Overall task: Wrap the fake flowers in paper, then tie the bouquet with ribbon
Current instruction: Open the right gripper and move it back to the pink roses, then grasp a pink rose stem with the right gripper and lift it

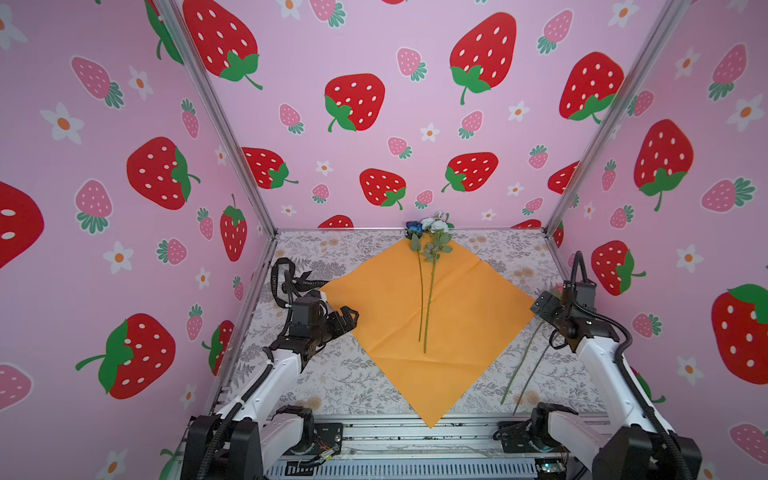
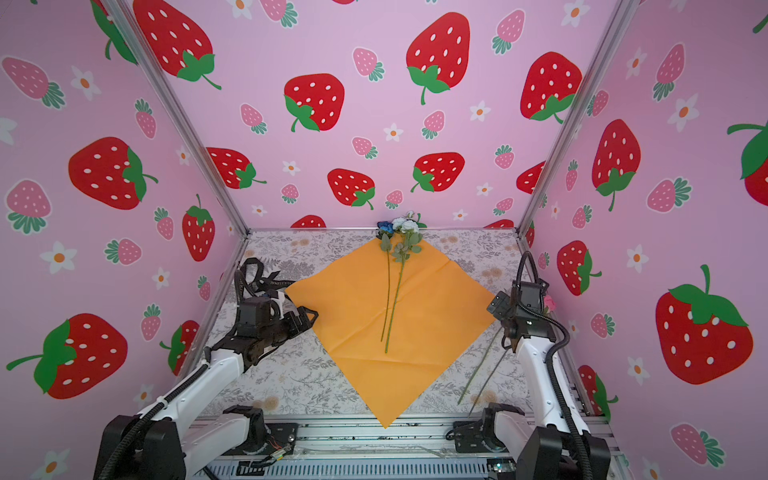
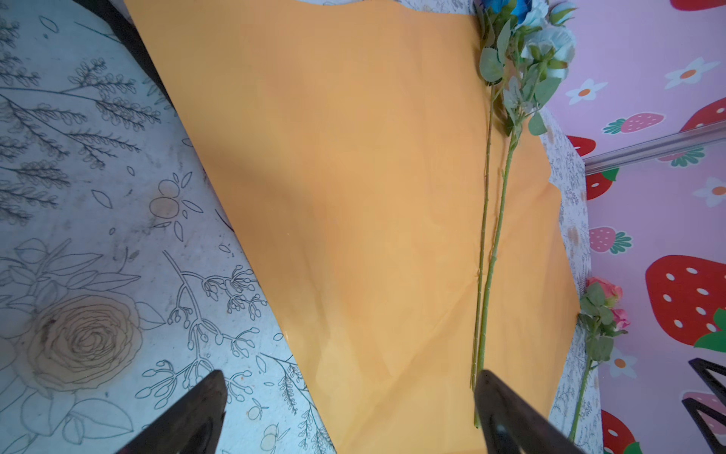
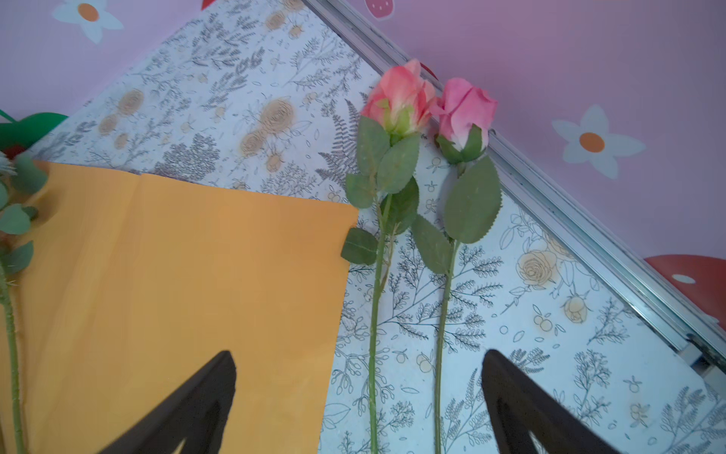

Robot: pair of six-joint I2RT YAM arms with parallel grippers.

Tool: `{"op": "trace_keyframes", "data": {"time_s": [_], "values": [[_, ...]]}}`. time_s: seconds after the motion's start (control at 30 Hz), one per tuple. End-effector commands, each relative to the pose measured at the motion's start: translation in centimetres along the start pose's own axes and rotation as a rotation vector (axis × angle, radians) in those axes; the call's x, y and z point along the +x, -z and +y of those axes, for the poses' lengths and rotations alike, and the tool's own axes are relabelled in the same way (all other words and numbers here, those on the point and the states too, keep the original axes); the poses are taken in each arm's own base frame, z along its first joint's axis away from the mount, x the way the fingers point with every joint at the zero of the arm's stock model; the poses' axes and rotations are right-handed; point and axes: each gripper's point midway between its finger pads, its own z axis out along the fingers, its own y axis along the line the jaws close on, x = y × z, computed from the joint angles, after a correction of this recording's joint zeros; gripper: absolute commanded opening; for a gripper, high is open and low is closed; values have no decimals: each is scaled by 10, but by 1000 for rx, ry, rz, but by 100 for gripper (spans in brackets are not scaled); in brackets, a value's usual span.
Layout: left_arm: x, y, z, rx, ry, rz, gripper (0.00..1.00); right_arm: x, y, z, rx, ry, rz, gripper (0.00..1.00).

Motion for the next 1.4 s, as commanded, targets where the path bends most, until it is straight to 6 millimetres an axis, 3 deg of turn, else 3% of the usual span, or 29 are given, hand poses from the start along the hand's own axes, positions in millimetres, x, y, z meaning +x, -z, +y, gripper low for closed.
{"op": "trace_keyframes", "data": {"time_s": [0.0, 0.07, 0.17, 0.6, 0.7, 0.8, 1.1, 1.23, 1.37], "values": [[-13, 3, -8, 6, -9, -36, 99, 24, -17, -26, 77, -16, 104, 100], [-12, 2, -6, 4, -7, -37, 99, 33, -26, -38, 91, -39, 137, 96], [-11, -2, -5, 6, 0, -34, 99, 41, -37, -45, 77, -59, 171, 80], [-5, -14, 2, 3, 16, -11, 99, 59, -69, -39, 34, -33, 281, 67], [-6, -15, 0, 6, 13, -7, 99, 61, -69, -34, 8, -36, 291, 65], [-6, -15, 0, 8, 14, -5, 99, 49, -66, -28, -20, -39, 246, 63], [-5, -17, 1, 6, 17, 0, 99, 34, -39, 0, -124, -13, 150, 56], [-5, -18, -1, 15, 22, 3, 99, 43, -42, 16, -148, 18, 173, 53], [-4, -16, -2, 20, 21, -1, 99, 56, -56, 19, -135, 25, 219, 52]]}}
